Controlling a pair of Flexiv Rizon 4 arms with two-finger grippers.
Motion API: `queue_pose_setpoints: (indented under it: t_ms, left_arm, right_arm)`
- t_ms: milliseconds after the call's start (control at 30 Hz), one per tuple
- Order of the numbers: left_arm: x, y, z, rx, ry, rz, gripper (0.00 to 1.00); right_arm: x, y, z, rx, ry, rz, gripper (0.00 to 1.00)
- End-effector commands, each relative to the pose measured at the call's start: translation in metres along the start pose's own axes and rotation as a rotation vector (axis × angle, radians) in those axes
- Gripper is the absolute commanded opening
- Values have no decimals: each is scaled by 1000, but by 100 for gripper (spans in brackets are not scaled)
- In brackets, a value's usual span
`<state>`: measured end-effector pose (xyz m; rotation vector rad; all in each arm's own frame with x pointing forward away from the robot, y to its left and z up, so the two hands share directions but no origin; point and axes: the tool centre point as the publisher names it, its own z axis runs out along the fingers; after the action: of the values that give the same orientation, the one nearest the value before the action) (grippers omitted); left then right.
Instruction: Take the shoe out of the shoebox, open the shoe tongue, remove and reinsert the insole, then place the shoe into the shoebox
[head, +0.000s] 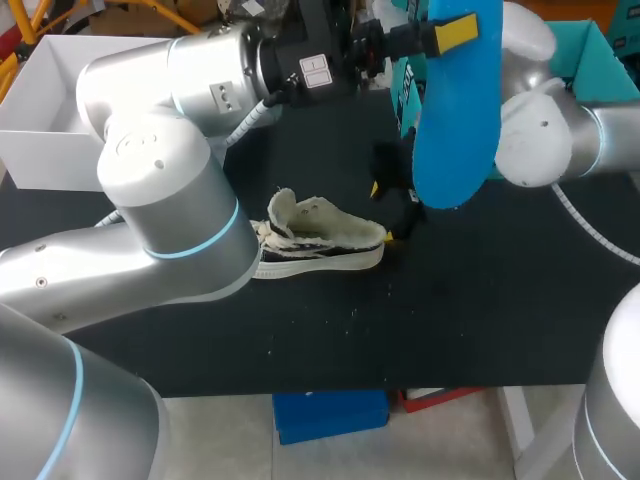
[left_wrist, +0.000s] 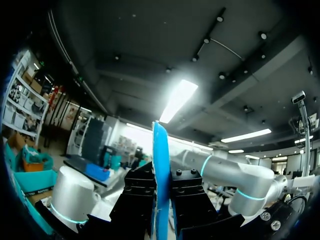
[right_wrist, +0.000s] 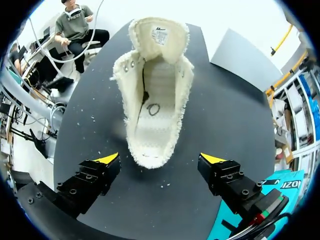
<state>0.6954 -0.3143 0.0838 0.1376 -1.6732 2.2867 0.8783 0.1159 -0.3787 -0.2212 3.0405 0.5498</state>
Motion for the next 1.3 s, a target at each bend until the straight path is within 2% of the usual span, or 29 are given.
queue_pose_setpoints:
  t_ms: [33,600,1300]
  left_arm:
    - [1,1,2,2,-5,1,0]
    - [1,1,2,2,-5,1,0]
    - [1,1,2,2,-5,1,0]
  right_arm:
    - [-5,10,4,275,19,4,100]
    - [1,33,21,317,37,20,100]
    - [7,45,35,289,72,22,100]
